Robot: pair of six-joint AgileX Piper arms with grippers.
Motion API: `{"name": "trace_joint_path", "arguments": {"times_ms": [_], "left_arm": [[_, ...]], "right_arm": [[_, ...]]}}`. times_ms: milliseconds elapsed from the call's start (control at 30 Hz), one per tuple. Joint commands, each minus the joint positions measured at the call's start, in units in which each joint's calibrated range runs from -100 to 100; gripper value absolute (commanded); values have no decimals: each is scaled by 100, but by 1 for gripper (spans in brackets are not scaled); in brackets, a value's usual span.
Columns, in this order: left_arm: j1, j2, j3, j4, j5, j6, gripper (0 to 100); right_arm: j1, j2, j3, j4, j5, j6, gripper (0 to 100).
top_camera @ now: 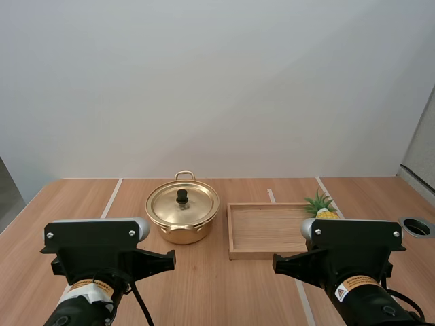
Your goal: Open the pot, put the grape inside, and close it
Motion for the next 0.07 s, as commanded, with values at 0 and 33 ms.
{"name": "trace_joint_path", "arguments": {"times_ms": [0, 33], "left_arm": [[13, -32, 3, 26, -140, -17, 0], [13, -32, 3, 26, -140, -17, 0]], "right_arm": [[-15, -39, 14, -6, -6, -28, 0], [-15, -39, 14, -6, -6, -28, 0]]}}
